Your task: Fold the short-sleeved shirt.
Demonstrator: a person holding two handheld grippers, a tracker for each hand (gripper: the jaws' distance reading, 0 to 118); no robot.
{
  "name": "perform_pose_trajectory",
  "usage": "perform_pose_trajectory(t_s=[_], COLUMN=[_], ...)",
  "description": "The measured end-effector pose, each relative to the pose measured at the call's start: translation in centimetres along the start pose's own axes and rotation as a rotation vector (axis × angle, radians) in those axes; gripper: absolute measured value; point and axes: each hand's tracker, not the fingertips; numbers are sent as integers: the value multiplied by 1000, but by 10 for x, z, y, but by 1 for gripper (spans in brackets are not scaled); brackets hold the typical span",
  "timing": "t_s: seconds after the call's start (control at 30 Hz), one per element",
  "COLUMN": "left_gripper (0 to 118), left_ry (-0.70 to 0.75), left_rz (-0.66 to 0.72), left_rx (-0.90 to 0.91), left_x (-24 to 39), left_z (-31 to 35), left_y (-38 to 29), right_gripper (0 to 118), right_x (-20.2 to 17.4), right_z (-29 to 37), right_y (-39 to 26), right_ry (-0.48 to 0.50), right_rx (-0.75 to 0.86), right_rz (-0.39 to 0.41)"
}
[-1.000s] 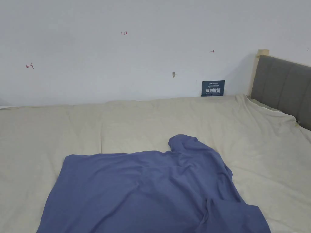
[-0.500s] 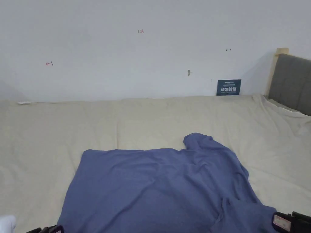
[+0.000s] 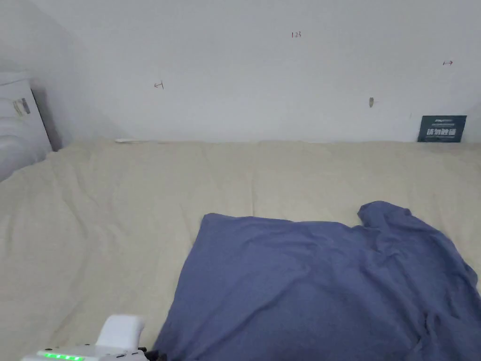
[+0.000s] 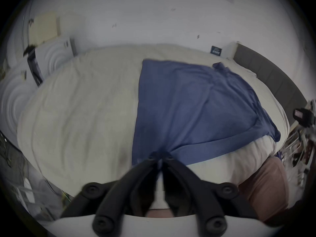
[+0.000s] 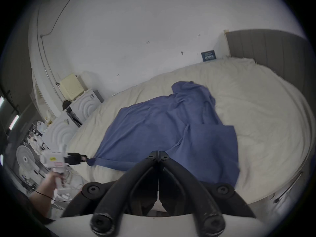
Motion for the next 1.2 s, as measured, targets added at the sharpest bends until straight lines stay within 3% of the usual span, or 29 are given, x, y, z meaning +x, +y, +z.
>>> perform_pose_trajectory(t_s=[0.03,0.1,0.13,0.3,0.33,0.43,0.53,0.73,0.77,0.8,0.83,0.9,0.93,1.03,1.13,1.17,1.2], left_gripper=[32,100,118,116,107,41,12,5,5,5,5,5,5,5,5,5,5], left_ry=[2,8,10,21,18,0,-2,7,5,1,15,-14,-23,-51,-89,-86,-83], left_rz=[18,31,39,50,53,51,8,-39,-35,-26,-28,0,10,40,66,61,54], left_rx=[-23,-9,-5,-39,-37,18,16,13,18,25,52,66,74,79,79,76,69], left_x=[-4,-9,-9,-9,-8,-3,2,9,9,8,8,8,13,15,21,21,22], left_z=[-6,-14,-15,-22,-20,-12,-15,-16,-14,-13,-9,-3,2,8,12,11,11], left_y=[-3,-8,-8,-6,-7,-12,-14,-10,-10,-9,-8,-4,-2,4,5,5,5], right_gripper=[0,0,0,0,0,0,0,1,18,51,51,82,88,88,86,78,63], right_x=[1,1,2,5,6,7,6,35,42,50,59,76,81,92,94,94,93], right_z=[-2,-7,-9,-20,-21,-27,-29,-19,-16,-17,-21,-32,-36,-54,-65,-67,-69], right_y=[0,-1,0,-1,-3,-7,-12,-7,-6,-3,-2,-6,-11,-23,-35,-37,-38], right_ry=[2,3,6,18,13,4,-15,-98,-105,-115,-142,-254,-303,-379,-347,-335,-328], right_rx=[-5,-15,-24,-56,-64,-84,-92,-58,-55,-67,-123,-232,-214,-329,-351,-360,-355], right_rz=[-14,-30,-38,-48,-48,-46,-38,-54,-53,-40,-15,28,69,140,154,149,146])
